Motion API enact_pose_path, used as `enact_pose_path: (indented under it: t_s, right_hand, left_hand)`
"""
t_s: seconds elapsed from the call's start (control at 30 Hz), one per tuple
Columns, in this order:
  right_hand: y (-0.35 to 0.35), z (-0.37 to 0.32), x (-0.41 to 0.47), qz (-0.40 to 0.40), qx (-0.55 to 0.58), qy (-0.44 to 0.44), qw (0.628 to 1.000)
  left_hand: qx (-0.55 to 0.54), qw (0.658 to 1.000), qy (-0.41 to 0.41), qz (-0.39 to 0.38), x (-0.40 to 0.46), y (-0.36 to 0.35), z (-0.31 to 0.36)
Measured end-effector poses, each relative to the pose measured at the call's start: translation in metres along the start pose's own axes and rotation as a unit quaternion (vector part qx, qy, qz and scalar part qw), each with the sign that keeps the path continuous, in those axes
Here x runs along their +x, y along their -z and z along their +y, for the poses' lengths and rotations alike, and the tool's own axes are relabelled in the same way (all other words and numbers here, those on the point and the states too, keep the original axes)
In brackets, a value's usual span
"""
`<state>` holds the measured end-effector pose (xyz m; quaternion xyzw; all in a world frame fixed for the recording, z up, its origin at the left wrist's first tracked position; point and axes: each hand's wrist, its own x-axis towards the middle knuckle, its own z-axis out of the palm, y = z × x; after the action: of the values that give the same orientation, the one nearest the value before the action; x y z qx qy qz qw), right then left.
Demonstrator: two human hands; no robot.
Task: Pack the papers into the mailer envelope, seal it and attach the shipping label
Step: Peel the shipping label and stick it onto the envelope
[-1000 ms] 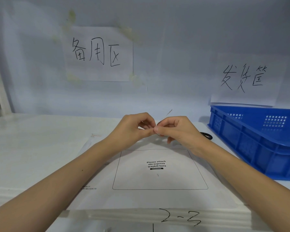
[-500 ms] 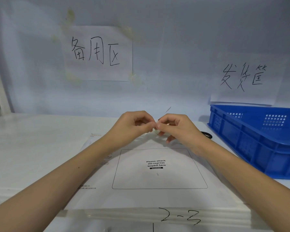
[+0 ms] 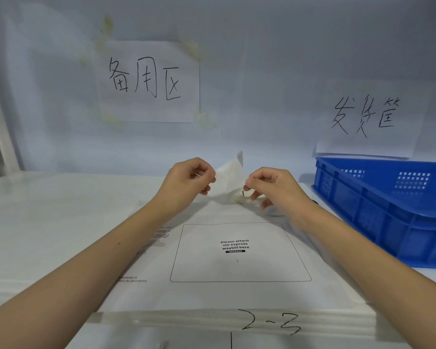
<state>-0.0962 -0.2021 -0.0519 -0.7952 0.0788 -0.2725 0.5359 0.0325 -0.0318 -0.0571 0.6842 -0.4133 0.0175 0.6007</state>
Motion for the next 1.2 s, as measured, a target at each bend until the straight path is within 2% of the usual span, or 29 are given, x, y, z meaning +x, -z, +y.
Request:
enact_pose_path:
  t_s: [0.47,0.67,0.87,1.2]
  right_hand:
    - [0.024,0.004,0.010,0.140,0.006,-0.070,0.988]
    - [0.032,0.010,0.015,0.186,-0.012,-0.127,0.974]
    - [0.034,0.012,0.016,0.201,-0.026,-0.144,0.969]
    - [0.036,0.016,0.018,0.209,-0.028,-0.184,0.960]
  left_hand:
    - [-0.106,0.986,0.075,0.106,0.010,0.011,-0.006]
    - [-0.138,0.980,0.087,0.118,0.010,0.012,-0.006]
    - [-0.209,0.961,0.108,0.146,0.012,0.016,-0.005]
    - [-0.240,0.944,0.107,0.202,0.013,0.020,-0.002]
